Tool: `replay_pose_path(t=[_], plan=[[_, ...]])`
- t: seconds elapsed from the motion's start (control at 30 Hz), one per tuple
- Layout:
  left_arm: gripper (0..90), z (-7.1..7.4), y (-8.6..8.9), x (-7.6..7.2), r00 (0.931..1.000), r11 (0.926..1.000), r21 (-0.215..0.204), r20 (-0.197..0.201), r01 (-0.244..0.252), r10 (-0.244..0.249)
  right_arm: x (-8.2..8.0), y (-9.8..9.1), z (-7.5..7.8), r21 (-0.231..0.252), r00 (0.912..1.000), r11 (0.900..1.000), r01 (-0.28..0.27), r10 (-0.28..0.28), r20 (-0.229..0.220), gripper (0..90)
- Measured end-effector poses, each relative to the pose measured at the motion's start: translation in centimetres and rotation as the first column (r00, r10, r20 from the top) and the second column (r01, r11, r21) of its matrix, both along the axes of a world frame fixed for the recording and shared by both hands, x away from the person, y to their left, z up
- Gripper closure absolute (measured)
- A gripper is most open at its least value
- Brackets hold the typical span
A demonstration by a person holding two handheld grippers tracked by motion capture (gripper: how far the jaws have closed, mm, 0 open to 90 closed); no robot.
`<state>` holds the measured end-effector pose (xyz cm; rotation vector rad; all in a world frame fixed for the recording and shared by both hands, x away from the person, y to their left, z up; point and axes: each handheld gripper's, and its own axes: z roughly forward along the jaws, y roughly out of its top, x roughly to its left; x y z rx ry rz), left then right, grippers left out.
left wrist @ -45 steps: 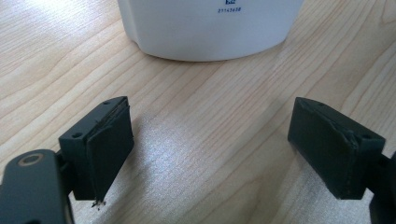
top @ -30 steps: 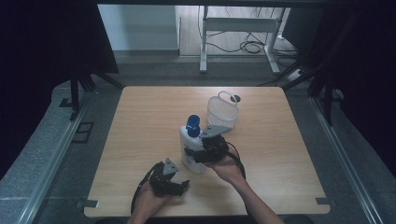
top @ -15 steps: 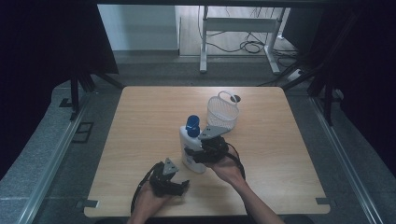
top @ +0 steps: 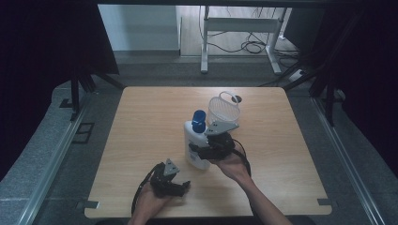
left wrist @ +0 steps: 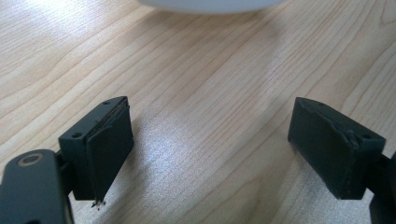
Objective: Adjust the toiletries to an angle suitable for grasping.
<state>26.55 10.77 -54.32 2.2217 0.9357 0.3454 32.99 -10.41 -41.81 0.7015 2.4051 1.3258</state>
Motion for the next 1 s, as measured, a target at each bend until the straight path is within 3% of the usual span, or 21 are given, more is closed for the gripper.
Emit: replay_pose_path(t=[0.67, 1.0], plan=[[13.4, 0.0, 0.0, 0.0, 1.0, 1.0, 0.0, -0.001, 0.002, -0.002, 2.1, -2.5, 2.6, -0.02, 0.9999, 0.9998, 0.001, 0.0, 0.012, 37.1], [13.5, 0.0, 0.0, 0.0, 1.0, 1.0, 0.001, 0.0, 0.001, -0.001, 2.7, -3.7, 2.8, -0.02, 0.9996, 0.9995, 0.025, -0.024, 0.014, 37.1]])
